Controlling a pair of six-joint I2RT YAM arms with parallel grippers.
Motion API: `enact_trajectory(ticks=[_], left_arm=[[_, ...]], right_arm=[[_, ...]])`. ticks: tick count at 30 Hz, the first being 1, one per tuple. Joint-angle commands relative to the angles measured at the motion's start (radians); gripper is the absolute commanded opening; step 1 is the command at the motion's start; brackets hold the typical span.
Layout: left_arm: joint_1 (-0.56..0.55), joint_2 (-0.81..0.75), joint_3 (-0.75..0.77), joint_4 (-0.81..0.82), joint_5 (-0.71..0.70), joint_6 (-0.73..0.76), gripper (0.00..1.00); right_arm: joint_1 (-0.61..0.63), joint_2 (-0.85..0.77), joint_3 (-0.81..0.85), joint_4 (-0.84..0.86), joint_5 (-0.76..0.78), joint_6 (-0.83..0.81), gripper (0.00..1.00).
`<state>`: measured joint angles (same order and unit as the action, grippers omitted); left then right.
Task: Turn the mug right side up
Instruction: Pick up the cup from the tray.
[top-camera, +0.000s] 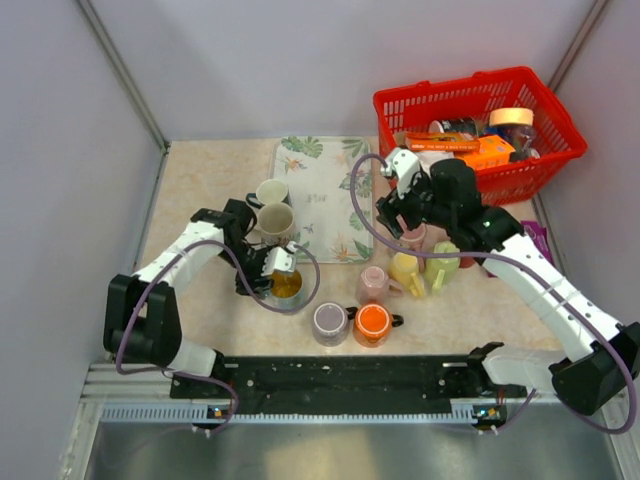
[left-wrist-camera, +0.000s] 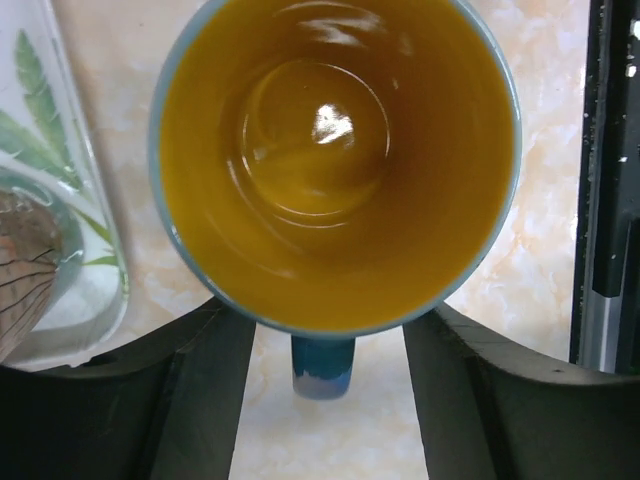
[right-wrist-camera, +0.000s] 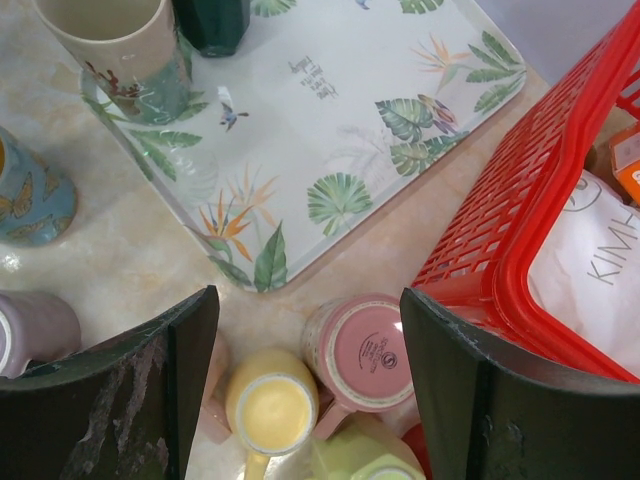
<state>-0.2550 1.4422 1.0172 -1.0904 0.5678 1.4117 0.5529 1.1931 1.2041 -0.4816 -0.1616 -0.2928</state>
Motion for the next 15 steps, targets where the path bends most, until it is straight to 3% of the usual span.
enact_trajectory(ticks=[1,6,12,15], left_arm=[[0.000,0.015,-0.002,-0.006,0.064,0.052,0.63],[0.000,0.009,-0.049,0.030,0.069,0.030,0.54],[0.000,0.003,-0.071,0.066,0.035,-0.008,0.23],[0.002,-0.022,-0.066,0.069,0.040,-0.034,0.12]], right_arm=[[-0.021,-0.038,0.000,0.005,-0.015,0.011,0.73],[-0.030,-0.032,0.005,0.003,-0.016,0.009,0.73],[-0.033,-0.018,0.011,0.005,-0.029,0.011,0.73],[-0.033,-0.012,0.011,0.009,-0.027,0.007,0.73]])
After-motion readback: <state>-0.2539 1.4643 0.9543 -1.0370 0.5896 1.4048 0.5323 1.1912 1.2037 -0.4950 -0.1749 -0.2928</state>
